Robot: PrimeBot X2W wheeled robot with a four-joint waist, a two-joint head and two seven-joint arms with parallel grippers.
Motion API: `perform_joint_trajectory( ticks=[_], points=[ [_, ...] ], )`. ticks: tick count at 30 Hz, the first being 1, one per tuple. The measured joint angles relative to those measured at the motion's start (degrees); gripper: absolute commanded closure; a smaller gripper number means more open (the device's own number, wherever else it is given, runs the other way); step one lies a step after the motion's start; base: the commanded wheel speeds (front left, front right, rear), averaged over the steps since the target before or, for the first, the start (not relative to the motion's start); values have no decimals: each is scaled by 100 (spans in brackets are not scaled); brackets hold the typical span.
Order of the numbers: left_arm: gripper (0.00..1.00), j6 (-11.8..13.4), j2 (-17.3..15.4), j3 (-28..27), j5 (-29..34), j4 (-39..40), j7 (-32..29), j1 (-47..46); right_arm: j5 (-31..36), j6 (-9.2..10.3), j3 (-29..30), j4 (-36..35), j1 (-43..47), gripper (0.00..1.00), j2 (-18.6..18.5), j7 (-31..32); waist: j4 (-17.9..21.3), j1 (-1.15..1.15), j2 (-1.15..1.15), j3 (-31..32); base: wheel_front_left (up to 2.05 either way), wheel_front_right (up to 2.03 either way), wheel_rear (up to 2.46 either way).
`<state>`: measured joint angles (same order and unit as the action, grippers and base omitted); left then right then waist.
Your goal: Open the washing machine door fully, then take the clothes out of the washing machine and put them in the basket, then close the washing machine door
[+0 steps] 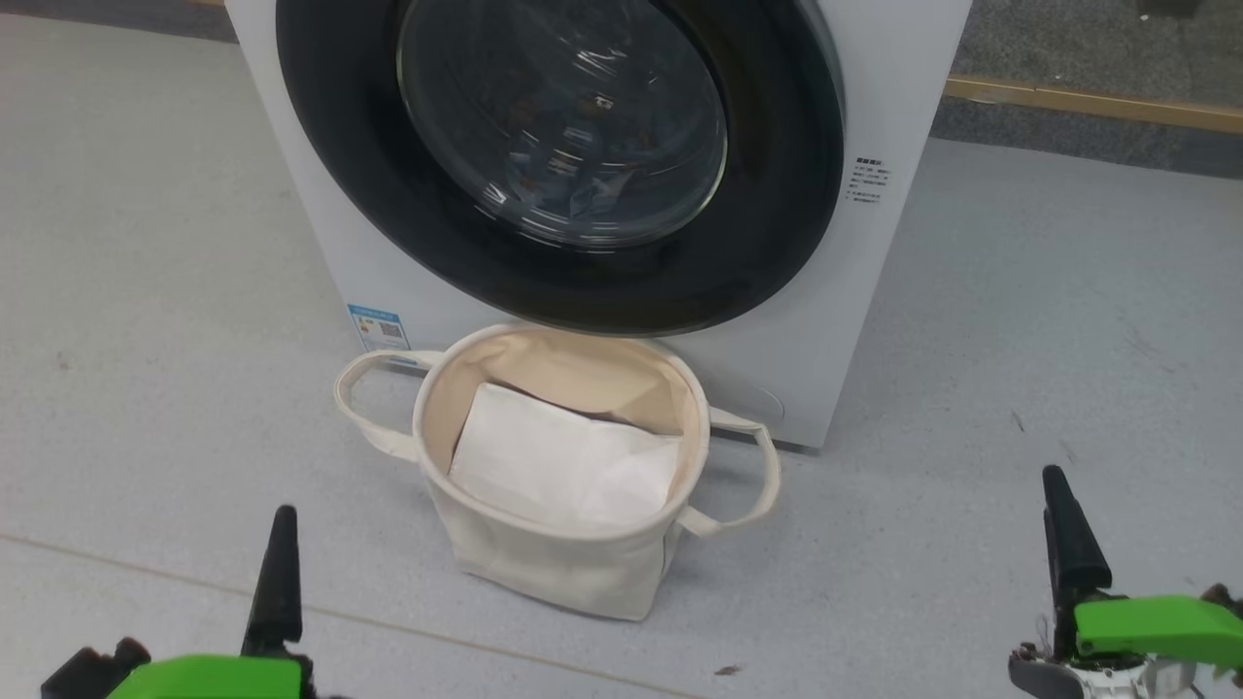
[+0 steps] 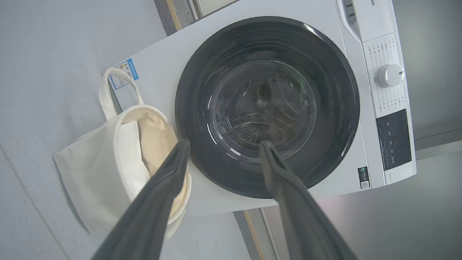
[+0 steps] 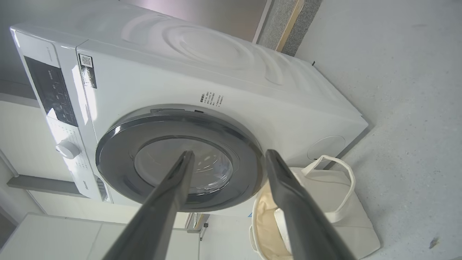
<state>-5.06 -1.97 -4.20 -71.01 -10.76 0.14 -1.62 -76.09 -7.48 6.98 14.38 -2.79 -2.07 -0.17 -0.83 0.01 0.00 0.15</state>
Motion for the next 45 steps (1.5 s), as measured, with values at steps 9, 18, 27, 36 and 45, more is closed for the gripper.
perform_joint_trajectory(
  ticks=[9, 18, 27, 36, 45],
  points=[
    [0, -8, -2, 215, 1135, 336, 158, -3, 1243, 0, -211, -224, -193, 0, -1, -158, -4, 0, 0, 59, 0, 0, 0],
    [0, -5, -74, 415, 2154, 627, 310, -81, 1948, 0, -263, -405, -333, 0, -9, -297, -34, 0, 0, 72, 0, 0, 0],
    [0, 153, -333, 771, 3077, 912, 458, -242, 2554, 0, -375, -527, -531, 0, -48, -455, -57, 0, 0, 68, 0, 0, 0],
    [0, 407, -553, 1112, 3745, 1107, 605, -333, 3141, 0, -453, -687, -660, 0, -101, -600, -91, 0, 0, 63, 0, 0, 0],
    [0, 666, -854, 1433, 4441, 1365, 759, -477, 3745, 0, -509, -882, -818, 0, -113, -732, -122, -1, 0, 64, 0, 0, 0]
  ],
)
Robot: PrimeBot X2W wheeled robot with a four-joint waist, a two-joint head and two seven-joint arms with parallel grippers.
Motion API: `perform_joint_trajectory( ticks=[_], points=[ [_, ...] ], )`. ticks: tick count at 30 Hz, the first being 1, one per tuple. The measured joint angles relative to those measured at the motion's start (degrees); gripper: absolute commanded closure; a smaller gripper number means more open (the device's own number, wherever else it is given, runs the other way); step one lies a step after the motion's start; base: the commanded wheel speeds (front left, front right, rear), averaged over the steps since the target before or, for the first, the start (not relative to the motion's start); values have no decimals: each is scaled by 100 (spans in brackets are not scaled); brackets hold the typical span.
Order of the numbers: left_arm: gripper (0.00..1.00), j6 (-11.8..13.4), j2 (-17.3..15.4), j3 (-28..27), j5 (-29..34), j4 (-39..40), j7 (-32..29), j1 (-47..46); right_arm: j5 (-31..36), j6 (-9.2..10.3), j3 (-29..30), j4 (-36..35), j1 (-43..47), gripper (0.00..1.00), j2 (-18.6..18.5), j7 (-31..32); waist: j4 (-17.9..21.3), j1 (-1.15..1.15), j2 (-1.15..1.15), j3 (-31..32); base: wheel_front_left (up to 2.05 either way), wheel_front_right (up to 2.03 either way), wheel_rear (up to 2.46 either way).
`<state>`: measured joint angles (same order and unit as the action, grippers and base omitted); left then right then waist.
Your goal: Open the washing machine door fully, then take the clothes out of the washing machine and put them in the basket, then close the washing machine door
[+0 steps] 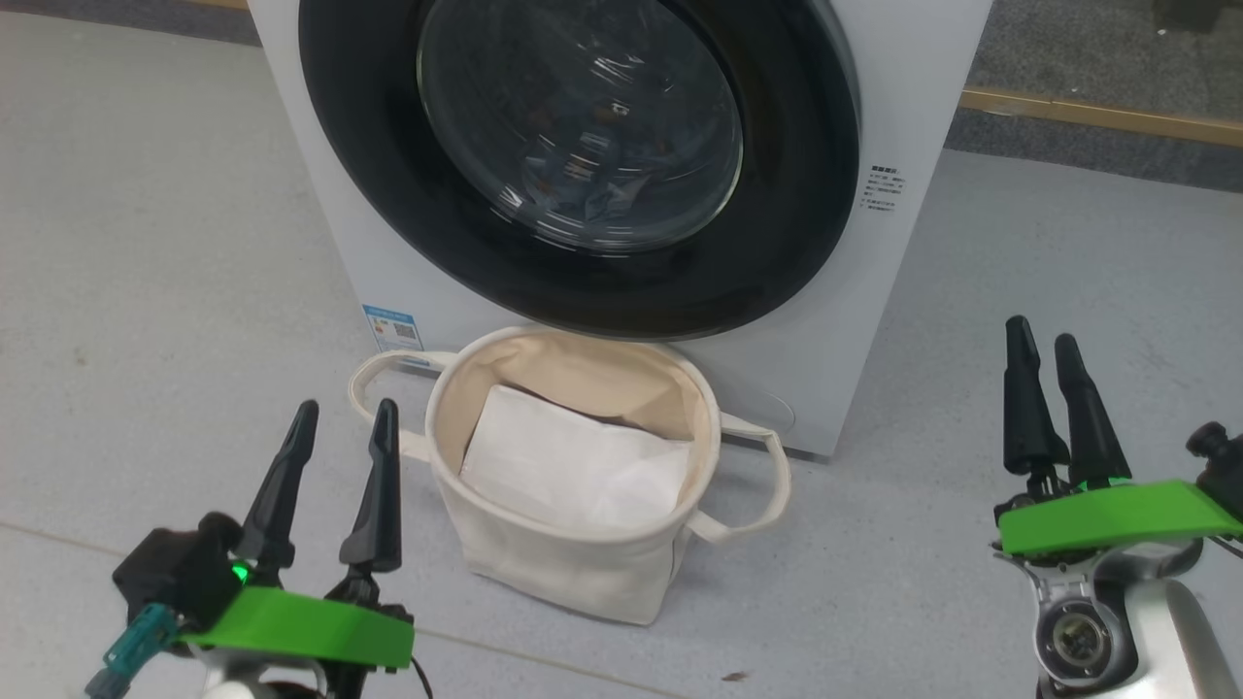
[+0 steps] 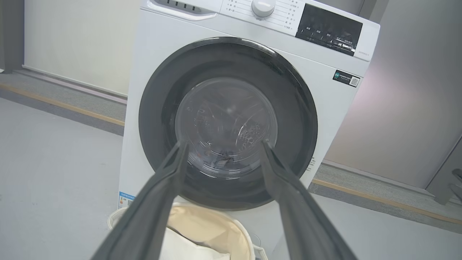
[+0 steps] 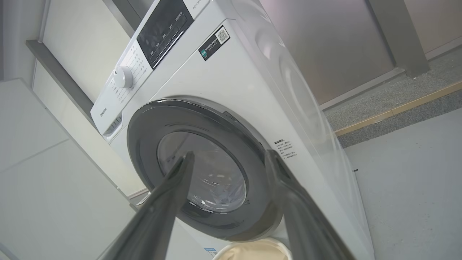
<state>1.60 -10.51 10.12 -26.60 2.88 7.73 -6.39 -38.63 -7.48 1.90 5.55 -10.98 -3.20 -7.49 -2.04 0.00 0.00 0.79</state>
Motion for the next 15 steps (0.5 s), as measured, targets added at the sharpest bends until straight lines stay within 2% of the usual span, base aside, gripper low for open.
perform_joint_trajectory(
  ticks=[15],
  points=[
    [0, 365, -409, 570, 1018, 303, 231, -212, 955, 0, -196, -298, -193, 0, -3, -227, -38, 0, 0, 38, 0, 0, 0]
  ],
)
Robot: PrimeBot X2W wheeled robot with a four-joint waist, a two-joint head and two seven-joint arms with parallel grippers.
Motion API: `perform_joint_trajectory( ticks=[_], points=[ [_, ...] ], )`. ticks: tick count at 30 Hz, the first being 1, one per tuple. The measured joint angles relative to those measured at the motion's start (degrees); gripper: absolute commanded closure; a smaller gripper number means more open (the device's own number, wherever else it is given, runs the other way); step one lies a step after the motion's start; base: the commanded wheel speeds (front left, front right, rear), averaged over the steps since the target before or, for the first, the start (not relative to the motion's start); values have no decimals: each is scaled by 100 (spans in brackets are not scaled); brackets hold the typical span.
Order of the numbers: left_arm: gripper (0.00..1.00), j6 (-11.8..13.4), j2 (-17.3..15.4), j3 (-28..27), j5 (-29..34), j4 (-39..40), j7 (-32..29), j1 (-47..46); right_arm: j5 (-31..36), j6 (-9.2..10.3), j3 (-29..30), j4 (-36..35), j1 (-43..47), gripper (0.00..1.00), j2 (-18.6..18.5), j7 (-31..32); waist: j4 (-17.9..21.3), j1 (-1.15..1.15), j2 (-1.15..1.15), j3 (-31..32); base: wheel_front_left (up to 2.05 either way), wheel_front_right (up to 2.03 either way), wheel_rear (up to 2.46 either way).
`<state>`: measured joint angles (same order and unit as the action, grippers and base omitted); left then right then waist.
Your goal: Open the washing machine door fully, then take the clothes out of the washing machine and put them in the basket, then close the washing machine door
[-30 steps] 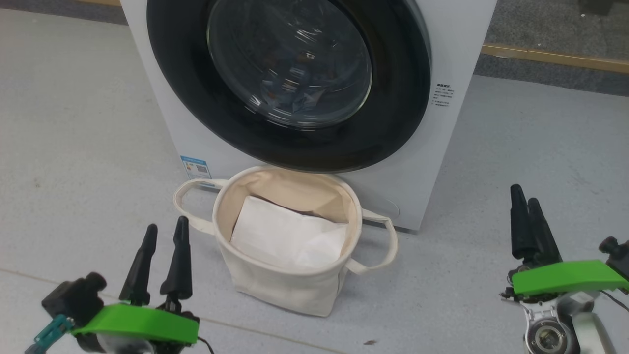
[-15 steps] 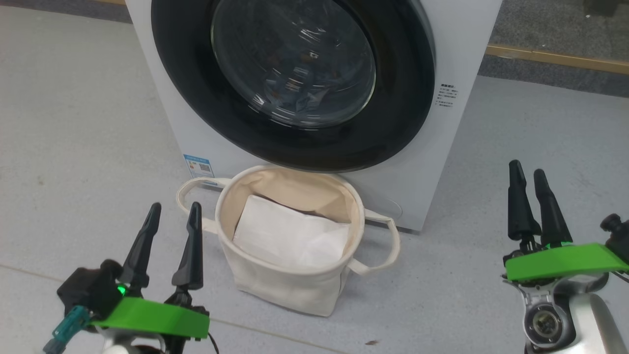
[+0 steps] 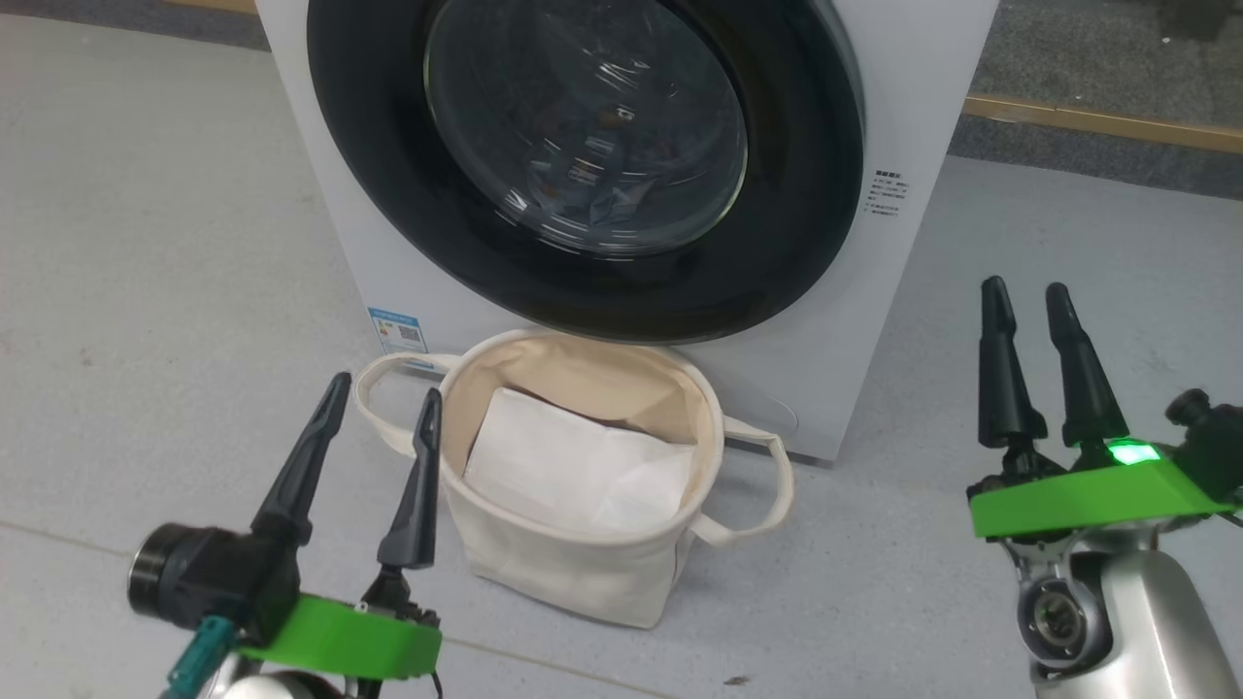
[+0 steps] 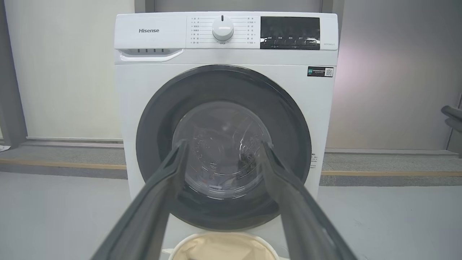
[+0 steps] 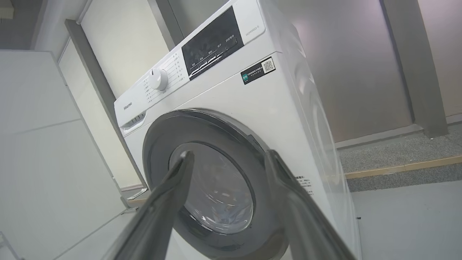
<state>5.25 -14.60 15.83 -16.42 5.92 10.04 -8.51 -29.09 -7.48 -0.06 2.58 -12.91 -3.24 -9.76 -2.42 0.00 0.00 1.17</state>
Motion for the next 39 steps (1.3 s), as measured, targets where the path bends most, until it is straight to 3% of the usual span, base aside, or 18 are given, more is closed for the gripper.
perform_joint_trajectory(
  ticks=[10, 17, 24, 30, 35, 39],
  points=[
    [0, 129, 19, 207, 203, -525, 169, -20, 639, -1, -326, 357, -11, 0, 2, -201, -2, 0, 0, 3, 0, 0, 0],
    [0, 140, 332, 182, 46, -1100, 272, -12, 804, -1, -401, 977, -6, 0, 9, -259, -36, 0, 0, -21, 0, 0, 0],
    [0, 78, 723, -16, -246, -1384, 381, 45, 891, -1, -478, 1123, 3, 0, 15, -405, -78, 0, 0, -42, 0, 0, 0],
    [0, 44, 862, -209, -240, -1538, 427, 48, 458, -1, -438, 884, 81, 0, 21, -454, -101, 0, 0, -30, 0, 0, 0],
    [0, -81, 985, -314, -242, -1615, 427, 113, -204, -1, -232, 1201, 317, 0, 22, -454, -99, 0, 0, -1, 0, 0, 0],
    [0, -205, 1037, -368, -241, -1790, 427, 182, 3, 0, -233, 1539, 341, 0, 26, -454, -71, 0, 0, 10, 0, 0, 0]
  ],
)
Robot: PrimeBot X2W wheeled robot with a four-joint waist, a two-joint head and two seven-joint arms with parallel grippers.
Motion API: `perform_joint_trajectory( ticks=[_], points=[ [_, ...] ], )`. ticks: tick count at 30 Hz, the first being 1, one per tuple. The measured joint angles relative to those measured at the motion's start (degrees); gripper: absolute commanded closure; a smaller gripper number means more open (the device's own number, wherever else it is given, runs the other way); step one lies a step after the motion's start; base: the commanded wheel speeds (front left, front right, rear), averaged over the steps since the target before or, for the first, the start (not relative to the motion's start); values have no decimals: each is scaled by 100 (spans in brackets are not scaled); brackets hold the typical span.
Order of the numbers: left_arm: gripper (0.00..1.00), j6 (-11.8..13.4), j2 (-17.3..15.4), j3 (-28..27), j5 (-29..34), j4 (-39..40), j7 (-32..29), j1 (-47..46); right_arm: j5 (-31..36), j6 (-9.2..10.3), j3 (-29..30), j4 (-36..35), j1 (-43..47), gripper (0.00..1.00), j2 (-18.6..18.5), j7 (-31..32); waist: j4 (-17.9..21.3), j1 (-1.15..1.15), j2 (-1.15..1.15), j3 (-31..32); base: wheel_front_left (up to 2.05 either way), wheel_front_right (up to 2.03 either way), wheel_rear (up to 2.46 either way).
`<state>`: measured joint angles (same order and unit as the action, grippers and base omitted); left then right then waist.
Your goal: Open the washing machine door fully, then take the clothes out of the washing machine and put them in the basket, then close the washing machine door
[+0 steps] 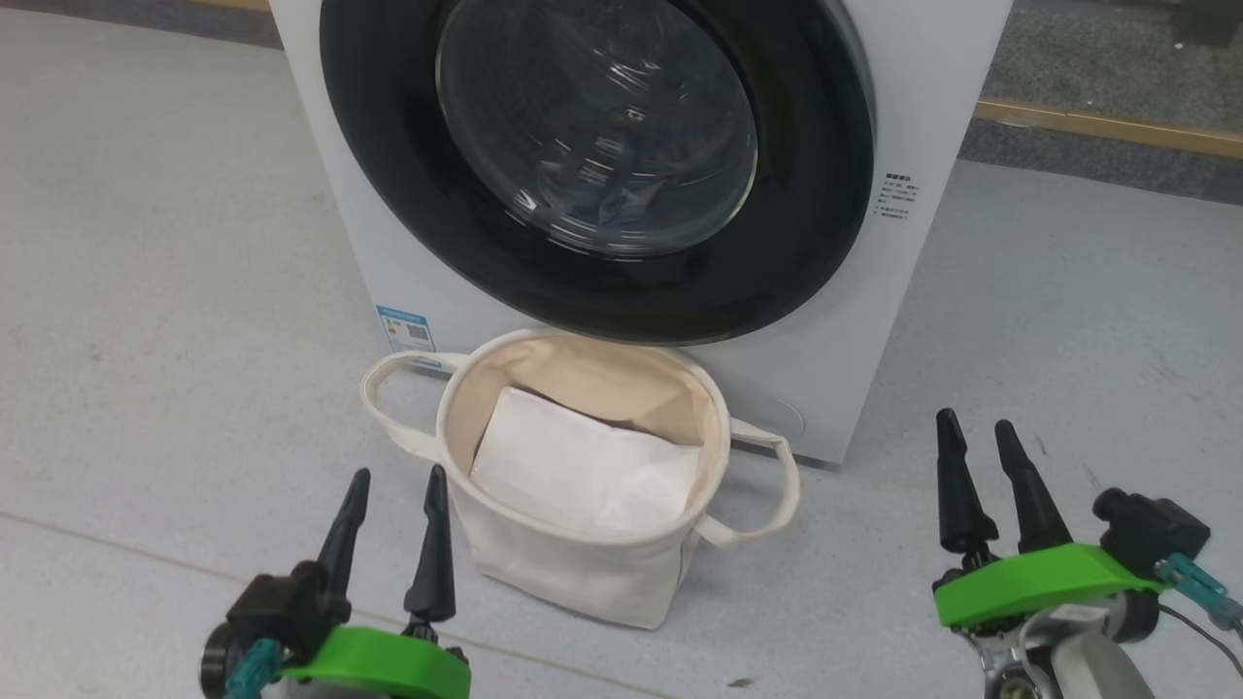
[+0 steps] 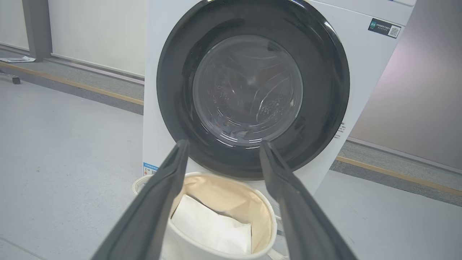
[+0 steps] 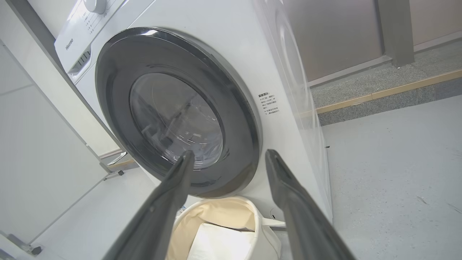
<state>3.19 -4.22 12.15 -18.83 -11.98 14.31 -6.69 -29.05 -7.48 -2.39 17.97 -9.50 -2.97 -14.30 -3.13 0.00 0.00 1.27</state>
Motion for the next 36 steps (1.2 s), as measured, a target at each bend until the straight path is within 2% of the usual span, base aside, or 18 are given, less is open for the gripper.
perform_joint_trajectory(
  ticks=[9, 36],
  points=[
    [0, -127, 67, -20, 9, -185, 0, 2, 388, -1, 9, -29, -104, 0, 0, 0, 30, 0, 0, -6, 0, 0, 0],
    [0, -226, 129, -101, 168, -230, 0, -24, 545, -1, 19, -254, -107, 0, 0, 0, 34, 0, 0, -76, 0, 0, 0]
  ],
)
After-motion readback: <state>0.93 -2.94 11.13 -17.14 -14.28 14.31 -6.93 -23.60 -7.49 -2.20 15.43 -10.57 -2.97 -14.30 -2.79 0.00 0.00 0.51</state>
